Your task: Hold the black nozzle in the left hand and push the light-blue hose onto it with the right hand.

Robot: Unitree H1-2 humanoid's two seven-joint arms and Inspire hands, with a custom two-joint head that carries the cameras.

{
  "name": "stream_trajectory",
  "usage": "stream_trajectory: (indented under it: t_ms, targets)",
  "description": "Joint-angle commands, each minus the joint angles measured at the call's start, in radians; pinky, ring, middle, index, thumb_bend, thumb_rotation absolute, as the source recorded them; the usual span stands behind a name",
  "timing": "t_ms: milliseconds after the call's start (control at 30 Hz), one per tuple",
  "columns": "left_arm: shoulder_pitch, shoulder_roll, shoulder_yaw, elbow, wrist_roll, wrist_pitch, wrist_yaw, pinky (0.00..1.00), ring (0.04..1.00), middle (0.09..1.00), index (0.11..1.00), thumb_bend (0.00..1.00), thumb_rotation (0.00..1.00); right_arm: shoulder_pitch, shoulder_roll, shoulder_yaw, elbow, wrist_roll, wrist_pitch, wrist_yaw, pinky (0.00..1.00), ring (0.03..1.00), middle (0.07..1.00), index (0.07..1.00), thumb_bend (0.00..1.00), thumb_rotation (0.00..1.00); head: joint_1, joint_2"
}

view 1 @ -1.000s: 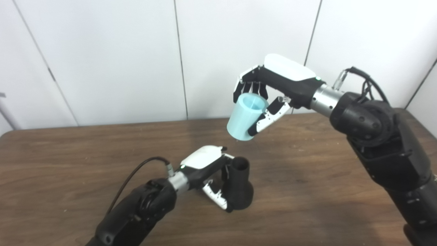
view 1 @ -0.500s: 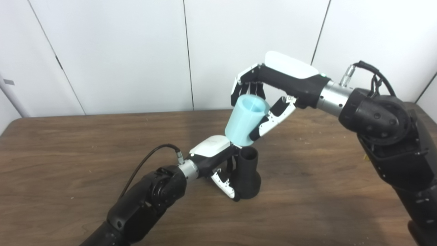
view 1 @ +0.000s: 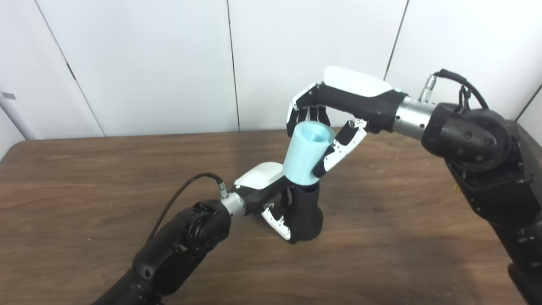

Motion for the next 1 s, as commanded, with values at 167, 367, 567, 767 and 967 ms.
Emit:
stream_trajectory:
  t_ms: [167,367,567,767,967]
  targets:
    - [0.075,0.033,-0.056,0.036,0.051,0.034,-0.119,1.0,0.595,0.495,0.477,0.53,0.0,-0.075,-0.026,-0.006,0.005,-0.036,-0.014,0.002,0.31,0.386,0.495,0.519,0.51,0.0,-0.002,0.003]
    - [0.077,0.035,-0.056,0.034,0.052,0.031,-0.115,1.0,0.596,0.489,0.481,0.53,0.0,-0.082,-0.024,0.005,0.011,-0.059,-0.021,0.01,0.26,0.352,0.46,0.535,0.51,0.0,-0.001,0.005]
    - [0.078,0.032,-0.057,0.026,0.052,0.041,-0.121,1.0,0.598,0.485,0.484,0.53,0.0,-0.082,-0.022,0.018,0.023,-0.083,-0.024,0.009,0.28,0.362,0.455,0.536,0.51,0.0,-0.001,0.009]
    - [0.08,0.034,-0.056,0.017,0.05,0.05,-0.128,1.0,0.598,0.482,0.486,0.53,0.0,-0.072,-0.019,0.036,0.032,-0.107,-0.027,0.012,0.27,0.363,0.435,0.529,0.51,0.0,-0.002,0.014]
    - [0.082,0.037,-0.054,0.018,0.048,0.047,-0.126,1.0,0.597,0.48,0.487,0.53,0.0,-0.065,-0.02,0.051,0.057,-0.119,-0.033,0.015,0.24,0.361,0.442,0.522,0.51,0.0,-0.003,0.017]
